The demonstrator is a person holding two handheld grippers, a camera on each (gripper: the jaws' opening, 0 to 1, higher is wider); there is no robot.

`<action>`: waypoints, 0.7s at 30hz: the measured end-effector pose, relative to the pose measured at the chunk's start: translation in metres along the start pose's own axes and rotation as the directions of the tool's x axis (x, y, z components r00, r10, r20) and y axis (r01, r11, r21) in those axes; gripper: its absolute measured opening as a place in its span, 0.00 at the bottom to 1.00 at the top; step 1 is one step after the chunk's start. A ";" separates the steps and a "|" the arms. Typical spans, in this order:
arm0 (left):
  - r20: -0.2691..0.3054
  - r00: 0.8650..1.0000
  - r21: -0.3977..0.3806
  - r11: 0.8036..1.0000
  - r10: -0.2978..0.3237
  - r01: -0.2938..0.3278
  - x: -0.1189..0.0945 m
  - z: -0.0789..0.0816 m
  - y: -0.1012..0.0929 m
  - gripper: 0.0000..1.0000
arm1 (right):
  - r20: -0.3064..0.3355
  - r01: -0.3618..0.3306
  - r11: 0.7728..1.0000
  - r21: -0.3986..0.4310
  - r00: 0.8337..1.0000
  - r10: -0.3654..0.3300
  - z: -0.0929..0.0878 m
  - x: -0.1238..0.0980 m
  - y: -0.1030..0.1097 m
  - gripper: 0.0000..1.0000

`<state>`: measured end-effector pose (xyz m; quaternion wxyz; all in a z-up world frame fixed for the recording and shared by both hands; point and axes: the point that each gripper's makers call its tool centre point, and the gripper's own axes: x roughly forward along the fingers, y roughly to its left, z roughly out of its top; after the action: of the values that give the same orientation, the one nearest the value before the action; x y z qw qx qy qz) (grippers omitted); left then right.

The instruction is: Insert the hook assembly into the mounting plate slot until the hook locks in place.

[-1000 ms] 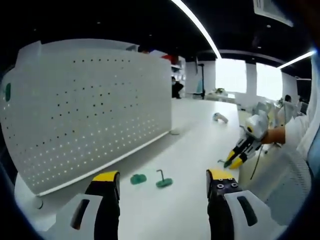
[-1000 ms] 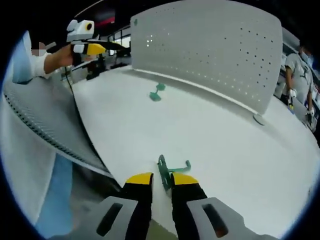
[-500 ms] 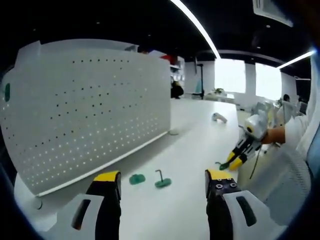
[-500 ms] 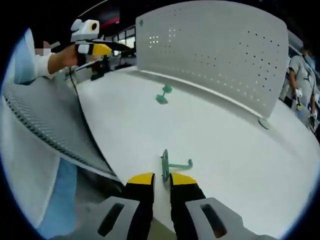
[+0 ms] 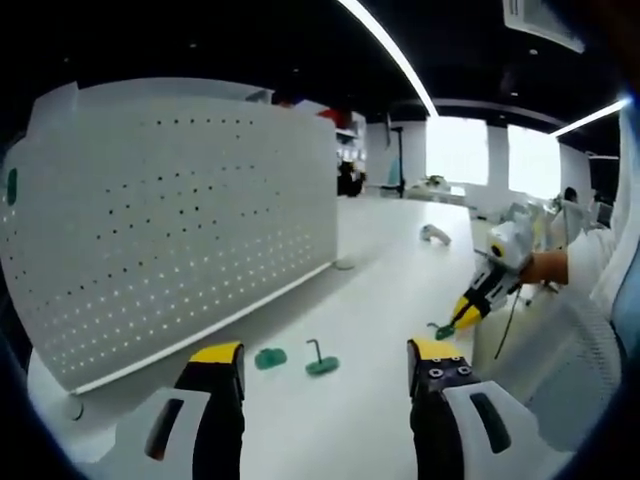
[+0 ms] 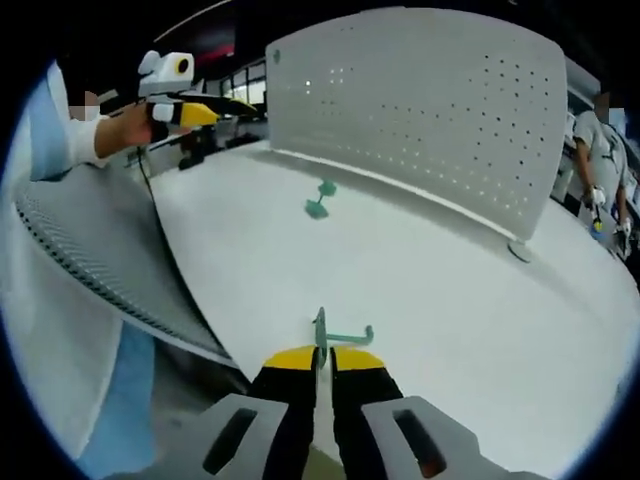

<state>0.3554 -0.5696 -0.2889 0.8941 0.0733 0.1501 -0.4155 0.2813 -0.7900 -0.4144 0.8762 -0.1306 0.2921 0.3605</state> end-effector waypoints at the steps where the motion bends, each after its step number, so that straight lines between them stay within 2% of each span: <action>1: 0.000 1.000 0.000 1.000 0.001 -0.001 0.000 0.000 0.001 0.68 | 0.000 -0.001 1.000 0.000 1.000 0.001 0.000 0.000 0.001 0.02; 15: 0.000 1.000 0.002 1.000 -0.011 0.011 0.000 -0.001 -0.002 0.66 | -0.010 0.008 0.998 -0.058 1.000 -0.008 0.006 0.006 0.002 0.00; 21: 0.005 1.000 0.005 1.000 -0.016 0.016 0.000 0.001 -0.003 0.65 | -0.001 0.007 0.996 -0.090 1.000 -0.007 0.020 0.008 0.003 0.00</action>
<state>0.3529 -0.5716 -0.2877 0.8910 0.0730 0.1473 -0.4233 0.2921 -0.7740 -0.4035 0.8704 -0.1713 0.2757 0.3702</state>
